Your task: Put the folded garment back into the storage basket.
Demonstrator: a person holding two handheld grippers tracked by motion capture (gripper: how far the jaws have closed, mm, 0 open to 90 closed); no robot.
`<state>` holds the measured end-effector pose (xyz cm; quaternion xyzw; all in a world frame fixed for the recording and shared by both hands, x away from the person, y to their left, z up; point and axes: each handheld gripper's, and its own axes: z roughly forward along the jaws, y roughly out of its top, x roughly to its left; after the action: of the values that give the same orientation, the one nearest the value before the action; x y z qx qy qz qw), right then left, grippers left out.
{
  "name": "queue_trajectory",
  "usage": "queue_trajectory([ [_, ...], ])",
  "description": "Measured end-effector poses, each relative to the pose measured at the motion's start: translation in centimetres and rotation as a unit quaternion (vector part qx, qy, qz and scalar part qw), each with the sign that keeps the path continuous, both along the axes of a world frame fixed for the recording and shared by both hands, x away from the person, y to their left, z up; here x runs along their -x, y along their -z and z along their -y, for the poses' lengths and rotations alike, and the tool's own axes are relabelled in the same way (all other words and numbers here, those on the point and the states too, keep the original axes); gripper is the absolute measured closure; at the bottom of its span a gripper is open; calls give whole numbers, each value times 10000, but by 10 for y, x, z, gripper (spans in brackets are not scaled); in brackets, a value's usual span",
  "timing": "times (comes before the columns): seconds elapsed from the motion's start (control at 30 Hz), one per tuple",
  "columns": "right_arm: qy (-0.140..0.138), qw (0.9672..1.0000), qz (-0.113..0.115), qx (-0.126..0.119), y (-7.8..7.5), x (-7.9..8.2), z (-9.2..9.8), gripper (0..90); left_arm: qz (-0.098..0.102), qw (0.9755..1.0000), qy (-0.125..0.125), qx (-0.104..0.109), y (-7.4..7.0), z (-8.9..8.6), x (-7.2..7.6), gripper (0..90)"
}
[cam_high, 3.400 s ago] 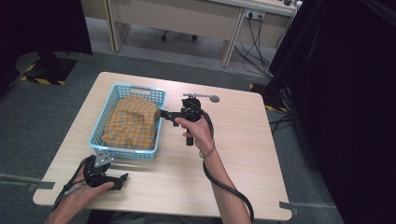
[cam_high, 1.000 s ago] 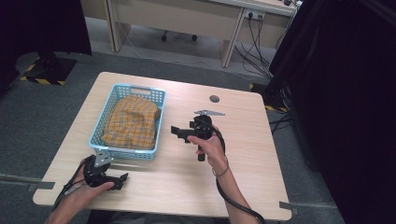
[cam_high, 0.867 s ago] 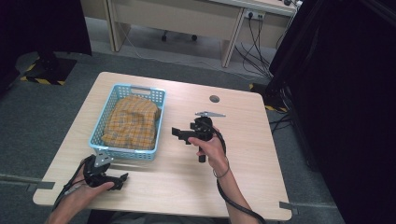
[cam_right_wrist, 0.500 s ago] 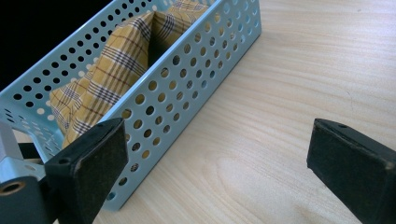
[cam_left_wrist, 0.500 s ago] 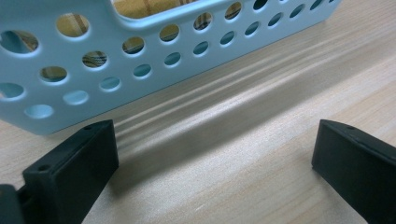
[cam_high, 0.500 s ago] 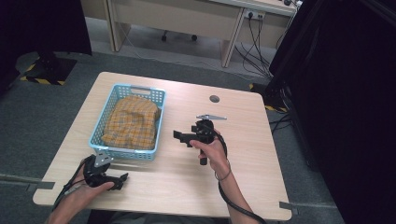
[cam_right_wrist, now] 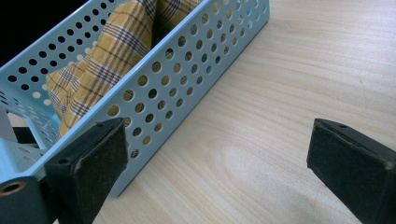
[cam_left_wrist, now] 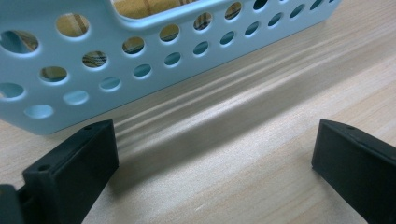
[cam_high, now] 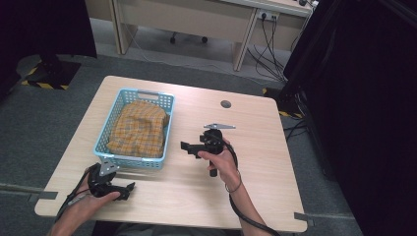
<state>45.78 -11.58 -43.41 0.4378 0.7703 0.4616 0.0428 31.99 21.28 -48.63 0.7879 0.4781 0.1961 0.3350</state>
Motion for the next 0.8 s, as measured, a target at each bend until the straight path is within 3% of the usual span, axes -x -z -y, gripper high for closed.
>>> queue_trajectory([
  [0.8,132,9997,-62,176,12,9,20,60,-1,10000,0,0,0,0,0,0],
])
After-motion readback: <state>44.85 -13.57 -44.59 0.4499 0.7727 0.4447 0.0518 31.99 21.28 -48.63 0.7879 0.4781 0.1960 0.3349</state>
